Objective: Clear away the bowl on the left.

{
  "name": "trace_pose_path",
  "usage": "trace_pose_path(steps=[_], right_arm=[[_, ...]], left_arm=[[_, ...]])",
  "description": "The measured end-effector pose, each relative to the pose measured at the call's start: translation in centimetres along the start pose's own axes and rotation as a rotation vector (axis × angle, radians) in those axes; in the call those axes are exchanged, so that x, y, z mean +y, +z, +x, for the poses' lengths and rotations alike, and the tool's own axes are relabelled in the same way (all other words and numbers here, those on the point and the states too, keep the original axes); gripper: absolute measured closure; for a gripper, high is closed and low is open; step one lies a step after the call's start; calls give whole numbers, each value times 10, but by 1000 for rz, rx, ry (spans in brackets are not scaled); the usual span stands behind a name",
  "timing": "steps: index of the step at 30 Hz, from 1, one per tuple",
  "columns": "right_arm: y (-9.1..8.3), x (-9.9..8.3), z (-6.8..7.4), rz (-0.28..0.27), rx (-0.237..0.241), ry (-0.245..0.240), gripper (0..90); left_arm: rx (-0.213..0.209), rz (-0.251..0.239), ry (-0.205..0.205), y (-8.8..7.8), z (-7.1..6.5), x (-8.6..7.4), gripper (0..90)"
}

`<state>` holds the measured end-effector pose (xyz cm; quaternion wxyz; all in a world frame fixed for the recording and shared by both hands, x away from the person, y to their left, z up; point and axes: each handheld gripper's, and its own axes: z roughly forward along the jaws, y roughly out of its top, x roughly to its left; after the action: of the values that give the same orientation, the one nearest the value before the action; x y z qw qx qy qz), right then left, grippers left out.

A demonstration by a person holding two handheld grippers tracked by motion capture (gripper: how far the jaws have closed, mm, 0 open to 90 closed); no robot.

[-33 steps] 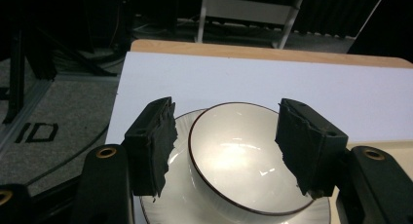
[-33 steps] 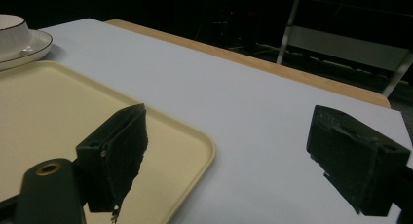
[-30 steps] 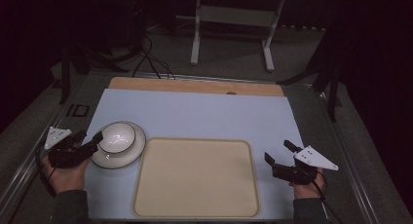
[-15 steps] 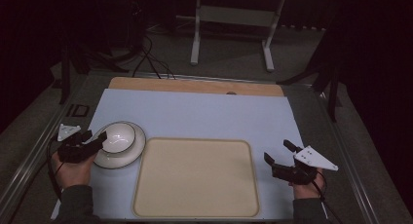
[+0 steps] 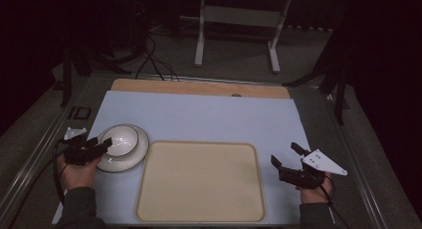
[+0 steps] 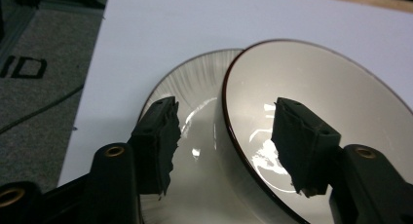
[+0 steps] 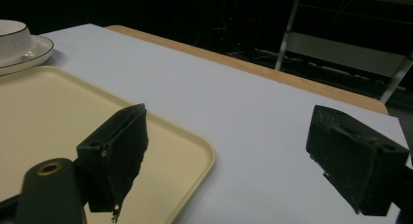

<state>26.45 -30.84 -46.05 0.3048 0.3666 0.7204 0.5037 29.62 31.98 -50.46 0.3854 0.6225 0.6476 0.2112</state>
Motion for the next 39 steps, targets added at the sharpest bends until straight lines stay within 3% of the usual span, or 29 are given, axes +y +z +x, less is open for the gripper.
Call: trace_pose_path(steps=[9,20,28,31,39], right_arm=[[0,0,0,-1,0,0,149],[0,0,0,-2,-1,-4,149],[-1,0,0,-1,-3,-4,149],[-1,0,0,-1,-3,-5,149],[-1,0,0,-5,-6,-9,149]], left_arm=[[-29,51,-35,8,0,0,514],[-48,68,-66,17,-1,-1,569],[-70,88,-107,20,1,0,577],[-101,108,-150,22,5,-1,577],[-123,124,-174,22,8,-2,614]])
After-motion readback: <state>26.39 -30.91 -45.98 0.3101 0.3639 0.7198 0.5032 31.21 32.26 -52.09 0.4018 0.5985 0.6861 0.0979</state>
